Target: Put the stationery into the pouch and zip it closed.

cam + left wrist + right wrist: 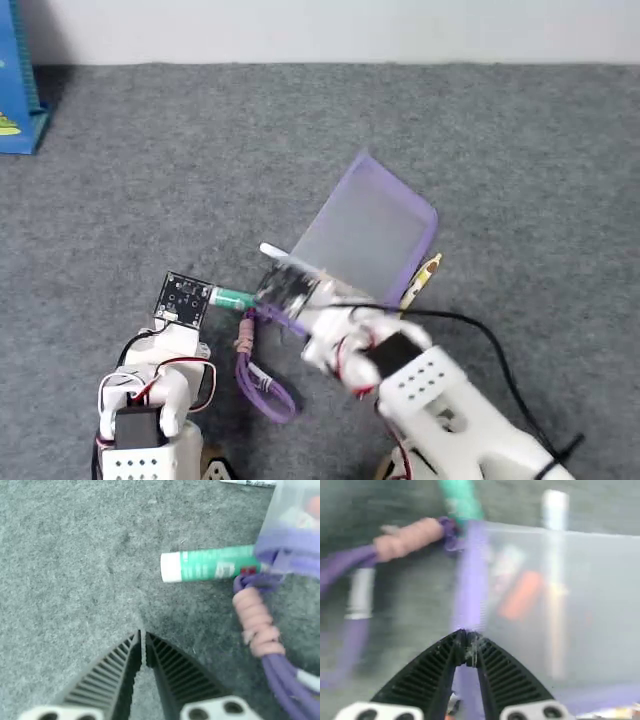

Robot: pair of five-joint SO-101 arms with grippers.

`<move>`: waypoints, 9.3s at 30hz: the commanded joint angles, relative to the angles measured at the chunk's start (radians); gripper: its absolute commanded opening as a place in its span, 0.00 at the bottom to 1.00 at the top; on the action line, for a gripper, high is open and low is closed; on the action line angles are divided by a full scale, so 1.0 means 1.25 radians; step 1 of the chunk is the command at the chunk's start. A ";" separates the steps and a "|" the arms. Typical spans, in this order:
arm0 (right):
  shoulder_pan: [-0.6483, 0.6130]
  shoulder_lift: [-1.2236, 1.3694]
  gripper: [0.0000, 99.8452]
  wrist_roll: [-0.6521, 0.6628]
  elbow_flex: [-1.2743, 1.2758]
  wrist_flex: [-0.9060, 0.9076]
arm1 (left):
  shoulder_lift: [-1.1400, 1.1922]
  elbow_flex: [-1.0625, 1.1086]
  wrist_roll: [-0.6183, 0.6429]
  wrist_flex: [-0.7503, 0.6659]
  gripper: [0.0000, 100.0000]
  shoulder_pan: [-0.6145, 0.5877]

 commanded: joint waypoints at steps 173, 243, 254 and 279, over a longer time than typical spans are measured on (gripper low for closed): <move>-0.098 0.143 0.28 0.113 -0.136 0.467 | -0.011 -0.009 -0.007 0.001 0.01 -0.004; -0.104 0.344 0.09 0.108 -0.095 0.261 | -0.011 -0.009 -0.007 0.001 0.01 -0.004; -0.106 0.350 0.01 0.108 -0.093 0.260 | -0.011 -0.009 -0.007 0.001 0.01 -0.004; 0.015 -0.278 0.01 0.140 -0.135 0.568 | -0.011 -0.009 -0.007 0.001 0.01 -0.004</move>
